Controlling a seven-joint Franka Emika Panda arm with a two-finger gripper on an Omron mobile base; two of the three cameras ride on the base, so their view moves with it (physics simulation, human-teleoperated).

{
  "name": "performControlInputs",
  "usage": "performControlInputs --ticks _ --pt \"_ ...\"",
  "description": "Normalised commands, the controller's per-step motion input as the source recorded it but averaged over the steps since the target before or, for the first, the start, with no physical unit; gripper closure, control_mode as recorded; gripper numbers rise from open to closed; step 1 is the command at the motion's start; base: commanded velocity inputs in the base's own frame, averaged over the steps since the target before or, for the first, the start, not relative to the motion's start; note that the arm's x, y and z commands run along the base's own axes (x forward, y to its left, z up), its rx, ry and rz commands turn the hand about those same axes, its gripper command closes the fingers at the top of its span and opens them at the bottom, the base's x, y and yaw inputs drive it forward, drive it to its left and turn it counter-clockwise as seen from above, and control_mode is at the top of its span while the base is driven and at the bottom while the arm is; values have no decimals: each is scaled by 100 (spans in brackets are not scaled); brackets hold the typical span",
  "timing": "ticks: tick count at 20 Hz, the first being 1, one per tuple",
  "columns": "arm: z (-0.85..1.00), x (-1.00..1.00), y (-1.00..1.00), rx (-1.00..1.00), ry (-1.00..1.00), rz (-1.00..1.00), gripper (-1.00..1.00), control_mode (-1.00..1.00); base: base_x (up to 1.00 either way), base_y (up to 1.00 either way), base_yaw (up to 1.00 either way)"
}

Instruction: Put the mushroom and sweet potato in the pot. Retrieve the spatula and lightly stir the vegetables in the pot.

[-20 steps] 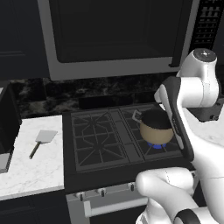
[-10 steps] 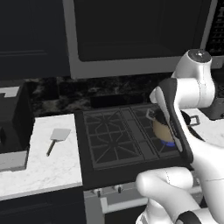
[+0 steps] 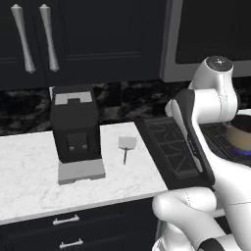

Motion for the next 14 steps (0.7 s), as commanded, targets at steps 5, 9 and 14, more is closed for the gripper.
performControlInputs --ticks 5,9,14 --pt "0 0 0 0 0 0 -100 100 0 59 0" --pt "-23 0 0 -2 8 0 -100 -100 0 0 0" --pt "-61 14 6 1 20 0 -100 -100 0 0 0"
